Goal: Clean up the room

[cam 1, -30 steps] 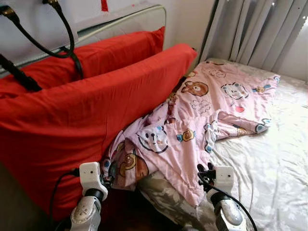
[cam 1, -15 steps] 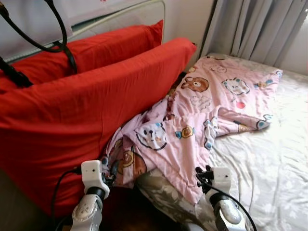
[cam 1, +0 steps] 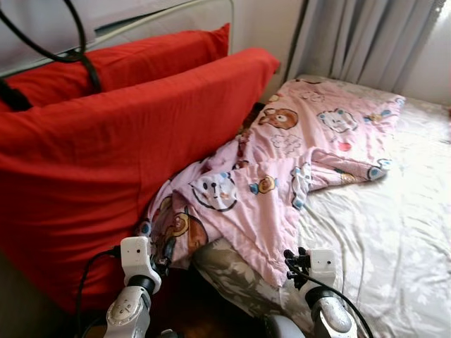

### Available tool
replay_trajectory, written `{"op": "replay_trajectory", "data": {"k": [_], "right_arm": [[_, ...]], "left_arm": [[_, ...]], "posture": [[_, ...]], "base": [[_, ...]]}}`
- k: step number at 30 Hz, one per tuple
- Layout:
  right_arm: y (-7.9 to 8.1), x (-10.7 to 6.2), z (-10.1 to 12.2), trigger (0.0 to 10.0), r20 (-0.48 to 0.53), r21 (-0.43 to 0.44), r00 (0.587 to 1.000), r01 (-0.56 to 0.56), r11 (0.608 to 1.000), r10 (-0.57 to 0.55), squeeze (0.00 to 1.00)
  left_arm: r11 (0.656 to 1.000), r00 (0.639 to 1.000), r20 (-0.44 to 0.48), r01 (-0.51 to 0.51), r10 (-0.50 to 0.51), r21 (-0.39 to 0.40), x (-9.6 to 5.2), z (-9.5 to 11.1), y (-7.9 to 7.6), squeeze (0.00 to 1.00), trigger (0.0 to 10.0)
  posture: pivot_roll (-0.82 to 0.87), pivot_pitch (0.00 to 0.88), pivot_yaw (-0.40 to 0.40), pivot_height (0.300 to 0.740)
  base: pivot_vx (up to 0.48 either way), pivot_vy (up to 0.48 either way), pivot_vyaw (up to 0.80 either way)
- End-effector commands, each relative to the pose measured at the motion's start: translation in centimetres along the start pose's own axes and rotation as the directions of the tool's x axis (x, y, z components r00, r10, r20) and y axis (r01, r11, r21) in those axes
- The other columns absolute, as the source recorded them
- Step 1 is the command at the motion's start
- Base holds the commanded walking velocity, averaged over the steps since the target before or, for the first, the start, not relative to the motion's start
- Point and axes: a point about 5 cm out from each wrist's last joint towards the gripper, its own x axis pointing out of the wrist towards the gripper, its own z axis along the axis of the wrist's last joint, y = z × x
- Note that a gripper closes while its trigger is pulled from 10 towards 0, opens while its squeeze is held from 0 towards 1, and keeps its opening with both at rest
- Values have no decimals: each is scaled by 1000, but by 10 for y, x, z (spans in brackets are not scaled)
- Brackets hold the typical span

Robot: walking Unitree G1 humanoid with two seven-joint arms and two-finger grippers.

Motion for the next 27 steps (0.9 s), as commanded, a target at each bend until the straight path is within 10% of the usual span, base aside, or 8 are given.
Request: {"op": "replay_trajectory", "data": {"k": [1, 27], "right_arm": [[0, 2, 4, 10000, 16, 2, 1000, 1, 1000, -1, 0], [3, 2, -2, 10000, 3, 1, 1000, -10, 1000, 10, 0]], "left_arm": [[1000, 1000, 4, 4, -4, 3, 0, 3, -1, 0, 10000], [1000, 1000, -7, 28, -28, 13, 1, 4, -2, 0, 10000]], "posture": [[-12, 39, -24, 636], [-11, 40, -10, 616]], "base": [[0, 0, 0], [0, 0, 0]]}}
